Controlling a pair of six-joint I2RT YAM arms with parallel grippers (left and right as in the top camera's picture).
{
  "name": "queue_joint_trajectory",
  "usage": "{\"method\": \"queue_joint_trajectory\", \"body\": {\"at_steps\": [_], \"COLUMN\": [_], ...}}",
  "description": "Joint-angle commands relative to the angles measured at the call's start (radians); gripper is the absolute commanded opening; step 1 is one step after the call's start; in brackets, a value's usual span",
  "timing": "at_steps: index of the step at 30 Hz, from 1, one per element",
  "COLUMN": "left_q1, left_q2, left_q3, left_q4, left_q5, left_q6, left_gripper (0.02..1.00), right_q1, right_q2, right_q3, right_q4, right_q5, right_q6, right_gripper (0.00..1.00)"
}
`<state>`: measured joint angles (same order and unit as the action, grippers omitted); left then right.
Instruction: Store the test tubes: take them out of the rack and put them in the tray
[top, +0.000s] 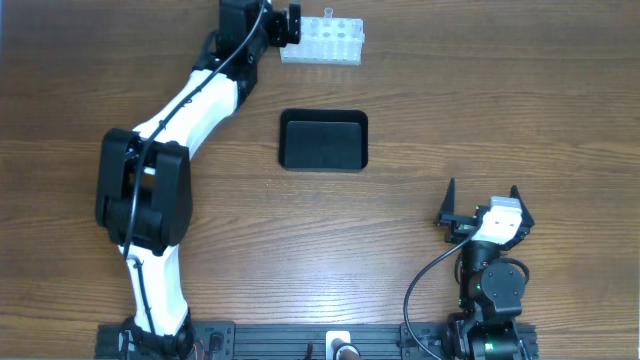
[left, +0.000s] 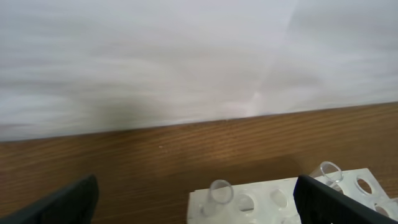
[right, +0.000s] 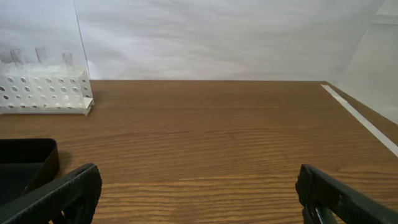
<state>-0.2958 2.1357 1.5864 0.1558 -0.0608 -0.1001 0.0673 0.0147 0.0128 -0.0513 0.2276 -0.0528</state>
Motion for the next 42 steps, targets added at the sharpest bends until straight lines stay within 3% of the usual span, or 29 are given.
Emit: {"method": "queue_joint_trajectory", "body": {"at_steps": [1, 8, 17, 20, 27, 36, 42], "left_q1": [-0.015, -0.016, -0.018, -0.022, -0.023, -0.035, -0.036], "left_q2": [0.067, 0.100, 0.157, 0.159, 0.163, 0.179, 0.191], "left_q3": [0.054, 0.066, 0.115, 0.116, 0.116, 0.116, 0.116], "left_q4": [-0.004, -0.004, -0.003, -0.003, -0.003, 0.010, 0.020], "left_q5": [-0.024, -0.031, -0.042, -0.042, -0.043, -0.043, -0.043], "left_q6": [0.011, 0.011, 0.011, 0.011, 0.011, 0.011, 0.011], "left_gripper": [0.998, 0.978, 0.871, 0.829, 0.592, 0.570, 0.465], "right_q1": [0.004, 0.004, 0.004, 0.004, 0.004, 0.004, 0.004], "right_q2": [-0.007, -0.007, -0.007, -0.007, -0.007, -0.007, -0.007], "right_q3": [-0.008, -0.008, -0.008, -0.008, -0.008, -0.008, -0.008], "right_q4": [0.002, 0.002, 0.002, 0.002, 0.002, 0.002, 0.002], "right_q5": [0.014, 0.013, 0.013, 0.013, 0.013, 0.014, 0.013], "right_q6": [0.003, 0.003, 0.003, 0.003, 0.003, 0.003, 0.003], "right_gripper": [0.991, 0.991, 0.991, 0.991, 0.991, 0.991, 0.989]}}
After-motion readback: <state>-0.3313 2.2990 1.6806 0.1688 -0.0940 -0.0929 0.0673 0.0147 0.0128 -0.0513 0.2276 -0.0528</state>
